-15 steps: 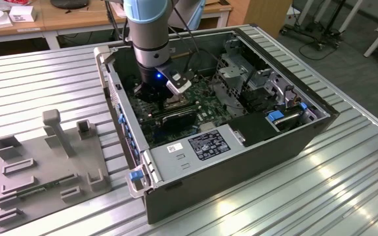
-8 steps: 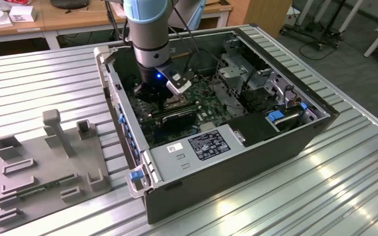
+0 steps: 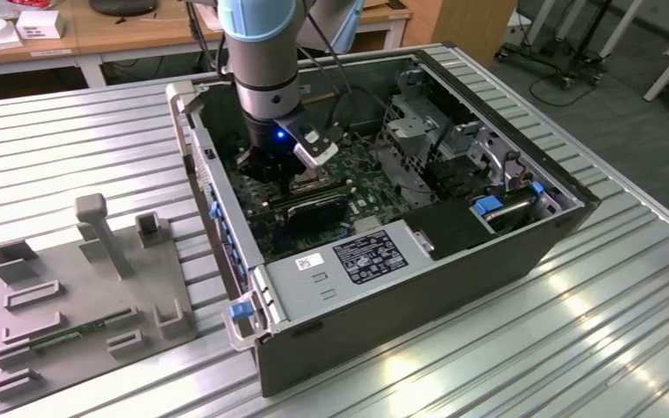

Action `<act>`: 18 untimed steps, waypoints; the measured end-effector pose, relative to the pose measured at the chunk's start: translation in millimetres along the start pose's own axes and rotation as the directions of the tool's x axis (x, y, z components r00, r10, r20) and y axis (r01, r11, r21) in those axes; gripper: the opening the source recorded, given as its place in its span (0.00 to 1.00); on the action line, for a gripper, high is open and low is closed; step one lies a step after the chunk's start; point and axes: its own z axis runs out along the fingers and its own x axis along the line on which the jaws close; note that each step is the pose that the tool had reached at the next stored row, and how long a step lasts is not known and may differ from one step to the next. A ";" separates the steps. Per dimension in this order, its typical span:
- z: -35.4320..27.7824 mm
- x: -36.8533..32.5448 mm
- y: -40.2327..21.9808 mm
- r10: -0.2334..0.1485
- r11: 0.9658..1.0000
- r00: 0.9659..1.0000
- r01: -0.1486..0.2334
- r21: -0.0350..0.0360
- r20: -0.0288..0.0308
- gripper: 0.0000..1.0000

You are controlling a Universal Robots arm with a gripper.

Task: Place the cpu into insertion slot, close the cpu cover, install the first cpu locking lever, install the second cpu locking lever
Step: 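Install the second cpu locking lever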

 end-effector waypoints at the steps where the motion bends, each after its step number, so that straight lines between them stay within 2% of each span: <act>1: 0.0 0.0 0.0 0.000 1.000 1.000 0.000 0.000 0.000 0.11; 7: -0.3 0.8 -0.1 0.000 1.000 1.000 0.000 -0.001 0.001 0.11; 12: -0.6 3.5 -0.3 0.000 1.000 1.000 0.000 -0.005 0.007 0.11; 18: -0.7 4.1 -0.4 0.000 1.000 1.000 0.000 -0.005 0.008 0.11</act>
